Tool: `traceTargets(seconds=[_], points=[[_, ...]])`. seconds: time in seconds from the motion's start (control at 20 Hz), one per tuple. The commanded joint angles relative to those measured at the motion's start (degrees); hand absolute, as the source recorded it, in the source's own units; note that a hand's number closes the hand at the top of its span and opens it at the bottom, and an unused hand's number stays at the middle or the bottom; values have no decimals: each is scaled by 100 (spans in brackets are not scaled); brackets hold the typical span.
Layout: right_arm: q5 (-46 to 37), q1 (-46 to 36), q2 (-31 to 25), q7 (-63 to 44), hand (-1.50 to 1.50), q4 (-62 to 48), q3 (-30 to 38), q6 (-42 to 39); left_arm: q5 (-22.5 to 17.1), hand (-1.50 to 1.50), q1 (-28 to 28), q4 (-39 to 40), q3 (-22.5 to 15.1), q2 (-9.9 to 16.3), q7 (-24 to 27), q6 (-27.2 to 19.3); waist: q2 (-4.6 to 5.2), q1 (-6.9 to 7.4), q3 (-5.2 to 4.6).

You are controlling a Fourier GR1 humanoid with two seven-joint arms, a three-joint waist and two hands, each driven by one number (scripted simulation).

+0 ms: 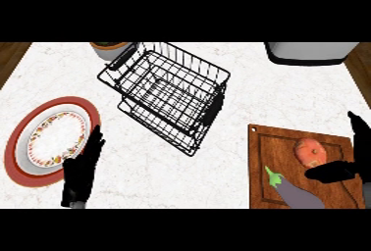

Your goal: Pick the squash from the cutting board and place it in the tiered basket

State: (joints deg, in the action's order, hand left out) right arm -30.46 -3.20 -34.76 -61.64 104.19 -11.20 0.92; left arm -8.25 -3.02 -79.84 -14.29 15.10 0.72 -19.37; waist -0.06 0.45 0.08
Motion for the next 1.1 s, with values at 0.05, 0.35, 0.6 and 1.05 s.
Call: traceTargets(seconds=[0.05,0.35,0.6,1.05], points=[[58,-569,348,-417,-150,-394,129,-581,63,0,-120,374,32,-298,251,56,11,-16,-11],[-118,-529,531,-789,-150,-734,-236,-1002,211,0,-366,-185,-89,-211,-37,-32,8,25,-11],[106,-652,546,-947,-150,-715,17,-1340,127,0,-62,-11,205,-86,-135,181,3,-34,-12],[-164,-678,896,-353,-150,-1627,175,-1144,388,0,-352,-34,62,-386,-6,88,6,-13,-8]])
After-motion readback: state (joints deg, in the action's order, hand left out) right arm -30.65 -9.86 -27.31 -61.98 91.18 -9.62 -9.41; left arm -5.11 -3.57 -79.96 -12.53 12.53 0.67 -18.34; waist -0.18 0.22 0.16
